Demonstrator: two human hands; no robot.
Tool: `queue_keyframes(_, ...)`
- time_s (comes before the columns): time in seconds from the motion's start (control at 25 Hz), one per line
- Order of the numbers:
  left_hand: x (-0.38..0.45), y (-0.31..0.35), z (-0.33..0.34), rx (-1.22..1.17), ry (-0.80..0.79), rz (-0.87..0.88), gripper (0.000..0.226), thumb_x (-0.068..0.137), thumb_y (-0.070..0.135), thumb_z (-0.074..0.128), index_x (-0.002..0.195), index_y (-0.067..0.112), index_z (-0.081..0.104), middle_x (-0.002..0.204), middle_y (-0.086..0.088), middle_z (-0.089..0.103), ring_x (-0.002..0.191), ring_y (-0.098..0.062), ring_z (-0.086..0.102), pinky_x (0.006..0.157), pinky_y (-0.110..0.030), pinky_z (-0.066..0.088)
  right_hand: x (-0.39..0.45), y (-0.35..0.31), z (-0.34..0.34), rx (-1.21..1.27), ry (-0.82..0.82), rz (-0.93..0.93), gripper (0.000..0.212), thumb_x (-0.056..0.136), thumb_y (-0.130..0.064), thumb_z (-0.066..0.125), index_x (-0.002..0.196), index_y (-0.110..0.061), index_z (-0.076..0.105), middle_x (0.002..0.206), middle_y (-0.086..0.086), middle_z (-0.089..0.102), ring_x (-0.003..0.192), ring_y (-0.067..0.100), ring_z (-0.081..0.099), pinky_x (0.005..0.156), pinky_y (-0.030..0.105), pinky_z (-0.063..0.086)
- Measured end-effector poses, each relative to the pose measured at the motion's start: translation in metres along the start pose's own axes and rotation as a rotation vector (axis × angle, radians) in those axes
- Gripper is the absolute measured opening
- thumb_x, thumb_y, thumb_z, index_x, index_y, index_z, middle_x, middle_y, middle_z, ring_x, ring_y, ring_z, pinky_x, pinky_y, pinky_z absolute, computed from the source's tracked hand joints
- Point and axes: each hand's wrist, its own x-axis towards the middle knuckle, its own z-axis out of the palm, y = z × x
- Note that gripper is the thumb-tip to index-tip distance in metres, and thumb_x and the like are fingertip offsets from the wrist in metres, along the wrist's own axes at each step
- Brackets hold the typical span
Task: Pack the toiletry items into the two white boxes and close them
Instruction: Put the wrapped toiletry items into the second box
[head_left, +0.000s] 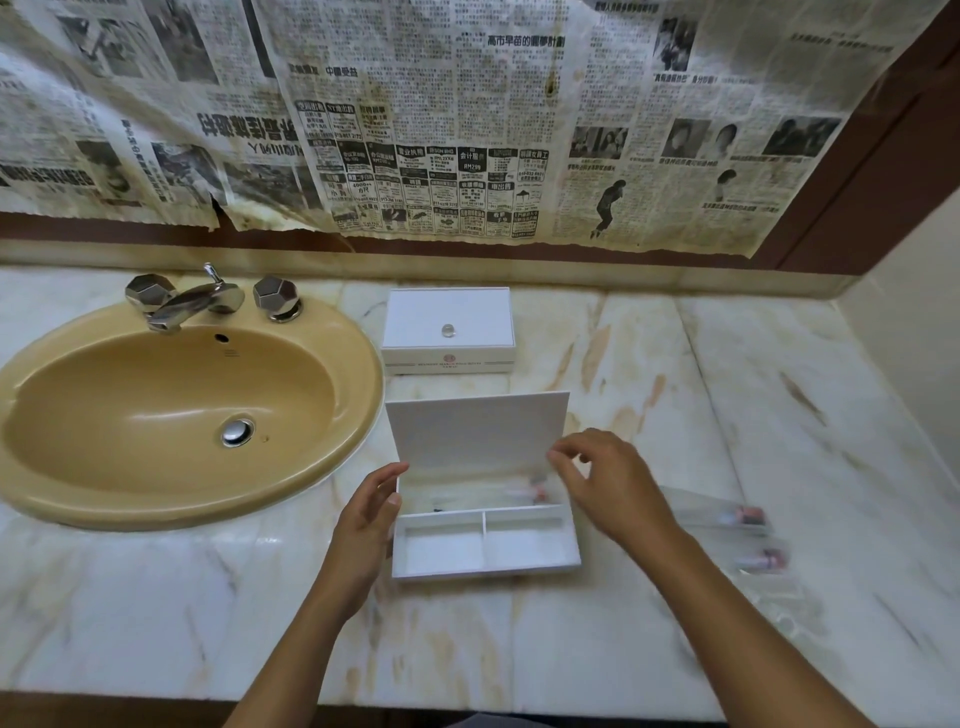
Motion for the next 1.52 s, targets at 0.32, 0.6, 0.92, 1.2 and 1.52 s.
queue_keyframes(0.32, 0.001, -0.002, -0.002, 0.007, -0.008, 0.000, 0.034, 0.106, 0.024, 0.048, 0.118, 0.052, 0.063, 0.133, 0.024, 0.053, 0.134, -0.004, 0.043, 0.095, -0.046, 0.050, 0.002, 0.069, -0.005, -0.356, -0.248, 0.340, 0.046, 0.093, -0.025, 0.052, 0.138, -0.025, 0.042, 0.137, 0.001, 0.046, 0.126, 0.021, 0.041, 0.101, 0.037, 0.031)
queue_keyframes(0.6, 0.000, 0.001, 0.000, 0.019, -0.003, 0.005, 0.037, 0.106, 0.022, 0.048, 0.114, 0.054, 0.063, 0.130, 0.031, 0.052, 0.133, -0.005, 0.043, 0.092, -0.045, 0.050, 0.005, 0.072, 0.014, -0.275, -0.185, 0.290, 0.044, 0.089, -0.003, 0.045, 0.128, -0.020, 0.053, 0.126, 0.000, 0.055, 0.118, 0.020, 0.047, 0.092, 0.031, 0.040)
queue_keyframes(0.92, -0.001, 0.002, 0.001, 0.015, -0.001, -0.007, 0.038, 0.107, 0.020, 0.047, 0.115, 0.054, 0.063, 0.131, 0.028, 0.053, 0.131, 0.001, 0.042, 0.102, -0.052, 0.048, 0.012, 0.055, 0.017, -0.155, 0.070, 0.088, 0.030, 0.090, 0.000, 0.053, 0.116, -0.010, 0.064, 0.114, 0.008, 0.063, 0.105, 0.026, 0.058, 0.085, 0.028, 0.043)
queue_keyframes(1.2, -0.001, 0.001, 0.000, -0.002, -0.010, -0.012, 0.034, 0.107, 0.021, 0.046, 0.123, 0.047, 0.061, 0.139, 0.015, 0.050, 0.134, -0.005, 0.040, 0.106, -0.055, 0.046, 0.003, 0.009, -0.015, 0.044, 0.396, -0.081, 0.022, 0.086, 0.003, 0.061, 0.103, -0.007, 0.069, 0.095, 0.003, 0.066, 0.087, 0.021, 0.061, 0.077, 0.023, 0.045)
queue_keyframes(1.52, -0.002, 0.003, 0.000, 0.009, -0.013, 0.000, 0.033, 0.107, 0.021, 0.045, 0.125, 0.046, 0.059, 0.139, 0.016, 0.048, 0.133, -0.004, 0.039, 0.100, -0.045, 0.046, -0.018, -0.077, -0.055, 0.284, 0.421, -0.232, 0.019, 0.085, -0.003, 0.066, 0.103, -0.010, 0.071, 0.095, -0.006, 0.066, 0.086, 0.004, 0.062, 0.078, 0.015, 0.051)
